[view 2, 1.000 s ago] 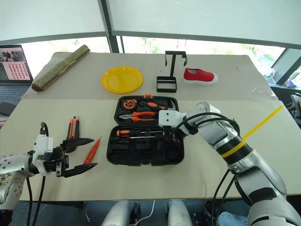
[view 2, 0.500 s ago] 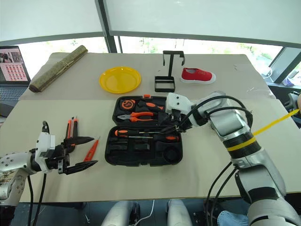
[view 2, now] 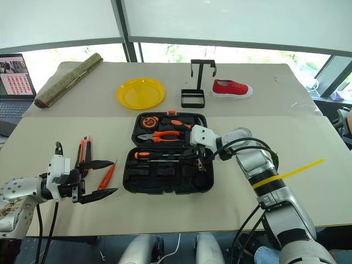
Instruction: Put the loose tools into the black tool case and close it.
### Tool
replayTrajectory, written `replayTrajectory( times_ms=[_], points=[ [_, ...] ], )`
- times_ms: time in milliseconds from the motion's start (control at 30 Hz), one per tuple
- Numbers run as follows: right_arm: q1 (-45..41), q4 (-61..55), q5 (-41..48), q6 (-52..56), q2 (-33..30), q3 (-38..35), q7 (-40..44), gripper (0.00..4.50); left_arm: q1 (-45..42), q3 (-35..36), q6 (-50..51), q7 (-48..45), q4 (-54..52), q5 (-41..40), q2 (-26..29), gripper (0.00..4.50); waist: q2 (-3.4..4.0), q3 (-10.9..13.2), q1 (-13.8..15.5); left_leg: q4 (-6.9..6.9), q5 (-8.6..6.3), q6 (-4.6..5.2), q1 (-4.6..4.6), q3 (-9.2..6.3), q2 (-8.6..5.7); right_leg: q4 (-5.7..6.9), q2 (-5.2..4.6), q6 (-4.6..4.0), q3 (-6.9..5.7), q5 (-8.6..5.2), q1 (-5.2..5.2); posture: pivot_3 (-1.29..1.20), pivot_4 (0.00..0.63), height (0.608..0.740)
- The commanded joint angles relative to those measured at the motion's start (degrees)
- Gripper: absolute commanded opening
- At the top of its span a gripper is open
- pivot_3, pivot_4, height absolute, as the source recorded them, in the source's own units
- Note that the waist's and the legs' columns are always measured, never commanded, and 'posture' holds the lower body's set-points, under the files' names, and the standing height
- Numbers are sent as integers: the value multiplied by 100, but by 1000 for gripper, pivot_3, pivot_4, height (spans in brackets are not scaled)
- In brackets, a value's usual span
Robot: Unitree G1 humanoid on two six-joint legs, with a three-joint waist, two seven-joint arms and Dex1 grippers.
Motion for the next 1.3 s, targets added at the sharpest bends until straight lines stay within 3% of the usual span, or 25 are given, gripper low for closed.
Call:
replayTrajectory(
  times_ms=[33, 200, 267, 333, 400, 600, 767, 800, 900, 1033, 1300],
  points=[
    [188, -2, -240, -51, 75, 302, 65, 63, -22, 43, -40, 74, -181, -2, 40, 4500, 0, 0, 0, 0, 0, 0, 2, 0, 0, 1, 0, 0, 0, 0, 2, 0, 150, 740],
    [236, -157, -266, -41, 215, 298, -41, 63, 20, 67, -37, 278, -241, 58, 15, 4500, 0, -1, -34, -2, 0, -1, 5, 0, 5, 3, 4, -5, 1, 1, 0, 0, 150, 740],
    [243, -238, -120, 14, 300, 54, -240, 63, 91, 150, -16, 360, -335, -33, -16, 4500, 0, -1, -36, -4, 0, -1, 5, 0, 5, 4, 5, -7, 1, 1, -1, 0, 150, 740],
    [364, -642, 585, 179, 394, -583, -289, 63, 315, 439, 27, 493, -404, -179, -24, 4500, -1, -1, -40, -4, 0, -2, 4, 0, 5, 3, 4, -8, 2, 1, -2, 0, 150, 740],
    [709, -1259, 1369, 337, 313, -1179, -105, 634, 626, 859, 454, 963, -469, -272, 18, 4500, 1, 1, -26, -7, 0, -2, -3, -1, 7, 3, 1, -8, 3, 1, -9, 0, 150, 740],
    [2064, -2465, 2215, 511, -209, -2294, -347, 2580, 1647, 2046, 397, 1416, -496, -331, -192, 4500, -1, 0, 36, -9, -4, 2, -6, -7, 1, -10, -20, -4, -11, 3, -3, 0, 150, 740],
    [3229, -2771, 2777, -397, -84, -3226, -208, 4279, 2386, 2814, 532, 2024, -252, -194, -463, 4500, -2, 1, 29, -11, -4, -2, -4, -4, 2, -12, -25, -7, -8, 1, -4, 0, 150, 740],
    [3553, -2806, 2791, -743, 36, -3450, -267, 4447, 2542, 2972, 624, 2201, -162, -187, -541, 4500, -1, 1, 28, -11, -3, -3, 0, -4, 2, -10, -24, -8, -7, 0, -2, 0, 150, 740],
    [4163, -2813, 2538, -1302, 149, -3735, -552, 4447, 2794, 3202, 688, 2412, -22, -240, -690, 4500, -6, -2, 23, -12, -3, -4, 9, -4, 6, -10, -18, -10, -7, -3, 6, 0, 150, 740],
    [4505, -2680, 2854, -1486, 143, -3896, -415, 4447, 2792, 3275, 1035, 2794, -212, -412, -781, 4500, -8, -3, 23, -7, -1, -4, 12, 5, 5, -9, -19, -7, 0, -3, 5, 0, 150, 740],
    [4487, -2601, 2949, -2040, 332, -3781, -379, 4447, 2511, 3218, 2923, 3658, -1275, -1148, -527, 4500, -14, -5, 16, -9, 0, -5, 29, 4, 7, -7, -18, -8, 4, -4, 9, 0, 150, 740]
  ],
)
